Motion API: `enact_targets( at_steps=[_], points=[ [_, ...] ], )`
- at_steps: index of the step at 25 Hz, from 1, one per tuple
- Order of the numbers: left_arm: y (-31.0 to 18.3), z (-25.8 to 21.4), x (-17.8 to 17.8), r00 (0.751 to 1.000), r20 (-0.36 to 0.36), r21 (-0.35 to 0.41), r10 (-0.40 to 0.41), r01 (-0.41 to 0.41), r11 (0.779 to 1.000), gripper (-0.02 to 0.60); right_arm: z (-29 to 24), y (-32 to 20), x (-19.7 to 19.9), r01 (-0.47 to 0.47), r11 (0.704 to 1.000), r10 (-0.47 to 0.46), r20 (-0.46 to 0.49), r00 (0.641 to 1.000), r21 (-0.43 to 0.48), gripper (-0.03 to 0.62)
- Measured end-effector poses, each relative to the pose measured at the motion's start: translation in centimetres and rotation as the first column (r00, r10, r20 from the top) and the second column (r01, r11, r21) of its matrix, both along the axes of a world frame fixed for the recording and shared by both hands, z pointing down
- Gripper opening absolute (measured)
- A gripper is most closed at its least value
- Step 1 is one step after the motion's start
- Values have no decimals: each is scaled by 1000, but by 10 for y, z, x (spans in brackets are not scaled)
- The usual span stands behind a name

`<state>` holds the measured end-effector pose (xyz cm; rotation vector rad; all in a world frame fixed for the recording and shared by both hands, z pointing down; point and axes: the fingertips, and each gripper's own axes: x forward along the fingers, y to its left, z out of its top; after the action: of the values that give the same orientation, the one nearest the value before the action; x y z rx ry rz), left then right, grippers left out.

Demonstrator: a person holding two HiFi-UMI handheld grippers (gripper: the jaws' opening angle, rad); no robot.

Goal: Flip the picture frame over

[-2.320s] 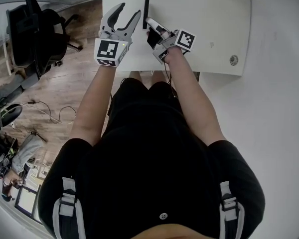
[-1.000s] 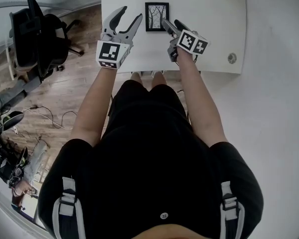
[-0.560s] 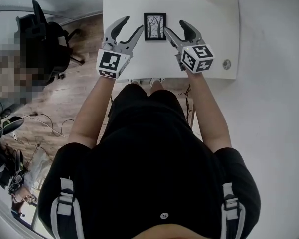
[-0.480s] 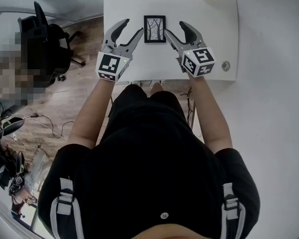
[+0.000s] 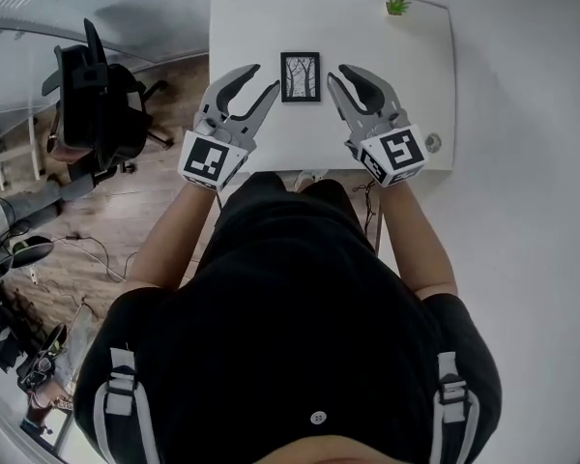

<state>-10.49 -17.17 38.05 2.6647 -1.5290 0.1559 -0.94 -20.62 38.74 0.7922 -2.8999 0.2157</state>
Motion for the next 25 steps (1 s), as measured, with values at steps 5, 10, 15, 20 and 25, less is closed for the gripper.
enact_targets(
  at_steps=[5,10,15,20,25],
  points=[
    [10,-17,9,999,36,30,20,-21,999,87,-22,14,-7,52,997,-52,4,999,57,11],
    [15,-28,16,999,13,34,30,-30,999,32,-41,25,-13,85,992,-86,4,996,92,11],
    [13,-35,20,999,1,35,36,-36,999,8,-47,30,-11,79,993,-81,21,996,85,11],
    [12,-40,21,999,-18,36,43,-42,998,8,-51,32,-5,63,995,-66,38,997,71,9],
    [12,-45,25,998,-24,36,53,-52,998,8,-55,28,1,42,996,-45,39,998,74,9]
  ],
)
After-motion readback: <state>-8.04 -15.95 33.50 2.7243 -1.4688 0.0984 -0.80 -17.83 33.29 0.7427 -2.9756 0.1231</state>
